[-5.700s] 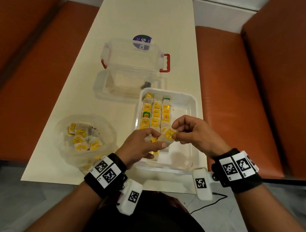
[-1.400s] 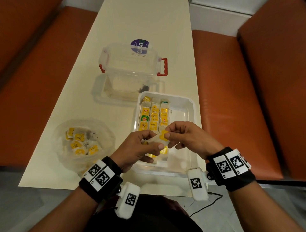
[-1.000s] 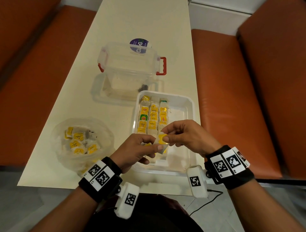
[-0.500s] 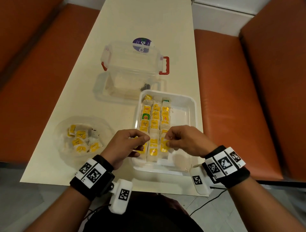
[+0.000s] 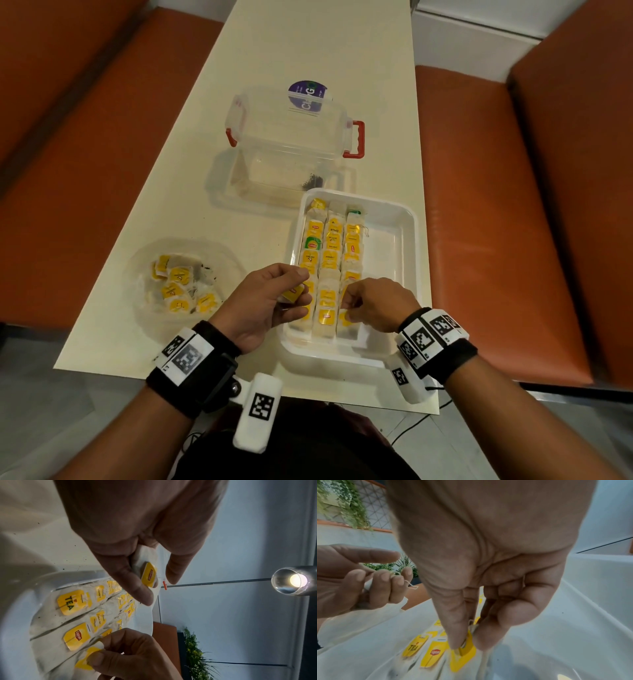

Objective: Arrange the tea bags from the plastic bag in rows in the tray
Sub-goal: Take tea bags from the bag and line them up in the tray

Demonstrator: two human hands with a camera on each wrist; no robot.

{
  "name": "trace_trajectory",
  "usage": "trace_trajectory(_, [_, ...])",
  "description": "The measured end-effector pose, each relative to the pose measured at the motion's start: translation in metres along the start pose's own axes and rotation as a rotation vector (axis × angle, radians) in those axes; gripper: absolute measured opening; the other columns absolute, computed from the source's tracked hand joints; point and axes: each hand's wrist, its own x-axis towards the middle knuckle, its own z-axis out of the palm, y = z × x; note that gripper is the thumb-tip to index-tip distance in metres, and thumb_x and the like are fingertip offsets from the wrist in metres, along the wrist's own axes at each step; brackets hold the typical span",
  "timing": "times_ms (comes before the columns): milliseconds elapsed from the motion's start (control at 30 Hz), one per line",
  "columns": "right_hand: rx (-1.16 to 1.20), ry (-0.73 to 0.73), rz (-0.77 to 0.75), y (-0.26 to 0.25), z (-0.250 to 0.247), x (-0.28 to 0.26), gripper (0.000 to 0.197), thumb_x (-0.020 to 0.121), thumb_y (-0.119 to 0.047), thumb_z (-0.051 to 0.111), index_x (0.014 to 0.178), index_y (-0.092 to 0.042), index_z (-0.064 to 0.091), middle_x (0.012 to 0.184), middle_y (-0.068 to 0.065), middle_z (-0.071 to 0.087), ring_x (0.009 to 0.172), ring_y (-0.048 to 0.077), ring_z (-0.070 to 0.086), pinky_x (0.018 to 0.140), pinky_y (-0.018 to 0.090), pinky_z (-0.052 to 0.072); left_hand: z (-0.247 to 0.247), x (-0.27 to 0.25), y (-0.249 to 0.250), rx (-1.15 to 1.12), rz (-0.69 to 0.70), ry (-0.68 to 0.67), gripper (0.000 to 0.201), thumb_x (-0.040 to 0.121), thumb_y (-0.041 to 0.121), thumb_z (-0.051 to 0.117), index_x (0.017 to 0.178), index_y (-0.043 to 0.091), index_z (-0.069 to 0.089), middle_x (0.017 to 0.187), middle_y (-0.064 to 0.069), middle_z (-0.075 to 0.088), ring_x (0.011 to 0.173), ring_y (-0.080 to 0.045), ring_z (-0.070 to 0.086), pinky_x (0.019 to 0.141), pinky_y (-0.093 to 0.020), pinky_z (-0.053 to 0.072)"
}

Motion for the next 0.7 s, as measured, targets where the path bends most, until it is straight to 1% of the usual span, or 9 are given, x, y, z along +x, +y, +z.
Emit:
trace_trajectory(133, [-0.007,0.009,0.017,0.0013,-0.0013,-0.0002,0.01,0.087,-0.033,0.072,0.089,-0.035,0.063,0.076,-0.017,0.058,0.083,0.011,0.06,0.064,0.026,0.039,0.0019,-0.0002,0.0003,0.002,-0.012,0.004,0.017,0.089,0.021,0.069,0.101,0.009,0.065,0.081,-0.006,0.064,0.073,-0.017,0.066,0.061,-0.024,0.06])
trace_trajectory(200, [0.0,-0.002,0.021,0.0019,-0.001,-0.0002,0.012,0.085,-0.032,0.074,0.086,-0.035,0.062,0.075,-0.017,0.059,0.081,0.01,0.06,0.062,0.025,0.039,0.0025,0.0002,-0.0002,0.004,-0.02,0.004,0.017,0.09,0.02,0.069,0.102,0.009,0.065,0.082,-0.007,0.065,0.074,-0.018,0.067,0.062,-0.025,0.061])
trace_trajectory(300, [0.019,-0.019,0.02,0.0024,0.0003,0.0007,0.017,0.082,-0.027,0.077,0.079,-0.035,0.062,0.073,-0.017,0.061,0.079,0.009,0.062,0.066,0.025,0.044,0.0037,0.001,-0.0013,-0.012,-0.042,-0.011,0.017,0.091,0.016,0.068,0.106,0.009,0.064,0.085,-0.008,0.065,0.079,-0.02,0.068,0.068,-0.028,0.062])
trace_trajectory(400, [0.026,-0.023,0.015,0.0012,0.0012,0.0013,0.018,0.08,-0.025,0.079,0.079,-0.034,0.063,0.073,-0.017,0.062,0.079,0.01,0.065,0.07,0.026,0.05,0.0048,0.0013,-0.0018,-0.041,-0.064,-0.029,0.017,0.094,0.008,0.061,0.111,0.007,0.065,0.093,-0.012,0.065,0.087,-0.024,0.069,0.076,-0.031,0.061])
trace_trajectory(500, [0.024,-0.008,0.02,0.0018,0.0023,0.0019,0.017,0.08,-0.028,0.079,0.081,-0.033,0.063,0.078,-0.014,0.064,0.081,0.011,0.065,0.071,0.027,0.051,0.0053,-0.0001,-0.001,-0.069,-0.084,-0.062,0.028,0.092,-0.002,0.05,0.114,0.004,0.065,0.099,-0.015,0.065,0.095,-0.027,0.07,0.077,-0.031,0.062])
trace_trajectory(600, [0.018,0.022,0.017,0.0035,0.0031,0.0016,0.017,0.079,-0.032,0.079,0.083,-0.031,0.062,0.079,-0.013,0.065,0.082,0.011,0.064,0.068,0.028,0.048,0.0055,-0.001,-0.0004,-0.095,-0.091,-0.097,0.038,0.09,-0.009,0.041,0.118,0.002,0.064,0.102,-0.017,0.066,0.097,-0.028,0.072,0.078,-0.032,0.062])
trace_trajectory(700, [0.03,0.061,0.006,0.0061,0.003,0.0004,0.017,0.08,-0.036,0.078,0.087,-0.031,0.063,0.08,-0.013,0.067,0.081,0.01,0.064,0.066,0.028,0.045,0.006,-0.0004,-0.0012,-0.088,-0.075,-0.118,0.044,0.091,-0.016,0.037,0.121,0.002,0.064,0.1,-0.017,0.068,0.098,-0.029,0.072,0.077,-0.032,0.062])
